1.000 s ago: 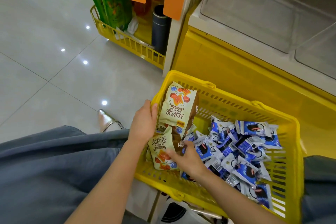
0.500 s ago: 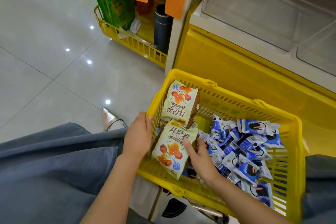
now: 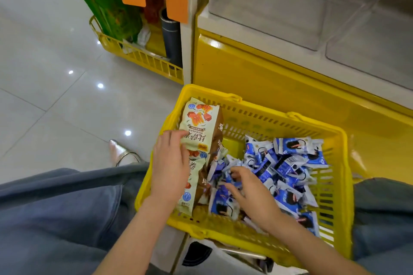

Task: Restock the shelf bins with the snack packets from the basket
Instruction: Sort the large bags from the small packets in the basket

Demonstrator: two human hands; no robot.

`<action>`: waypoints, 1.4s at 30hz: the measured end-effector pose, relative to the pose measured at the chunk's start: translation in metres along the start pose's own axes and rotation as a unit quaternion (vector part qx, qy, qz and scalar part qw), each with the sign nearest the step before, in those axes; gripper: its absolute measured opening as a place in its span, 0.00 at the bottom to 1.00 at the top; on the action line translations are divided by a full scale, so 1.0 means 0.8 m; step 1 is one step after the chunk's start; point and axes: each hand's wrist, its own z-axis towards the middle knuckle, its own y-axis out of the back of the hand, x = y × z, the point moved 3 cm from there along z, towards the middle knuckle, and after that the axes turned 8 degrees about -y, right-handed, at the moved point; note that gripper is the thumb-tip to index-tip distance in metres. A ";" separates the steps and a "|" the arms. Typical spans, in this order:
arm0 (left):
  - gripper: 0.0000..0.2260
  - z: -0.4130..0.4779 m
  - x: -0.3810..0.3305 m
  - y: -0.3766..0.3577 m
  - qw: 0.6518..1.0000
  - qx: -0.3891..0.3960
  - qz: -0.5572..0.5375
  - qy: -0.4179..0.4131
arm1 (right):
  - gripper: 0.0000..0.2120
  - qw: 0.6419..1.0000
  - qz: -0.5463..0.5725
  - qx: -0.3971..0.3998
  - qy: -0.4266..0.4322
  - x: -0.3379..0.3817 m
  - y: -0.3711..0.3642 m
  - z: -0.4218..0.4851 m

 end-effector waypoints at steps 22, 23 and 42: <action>0.09 -0.011 -0.025 -0.194 0.963 0.220 -0.114 0.109 | 0.21 0.987 0.030 -0.106 -0.114 -0.091 0.069 0.053; 0.08 0.001 -0.027 -0.193 0.970 0.189 -0.112 0.100 | 0.22 0.986 0.036 -0.111 -0.118 -0.085 0.068 0.071; 0.17 0.043 -0.110 -0.301 0.918 0.356 -0.173 0.028 | 0.27 0.951 0.024 -0.209 -0.226 -0.149 0.134 0.052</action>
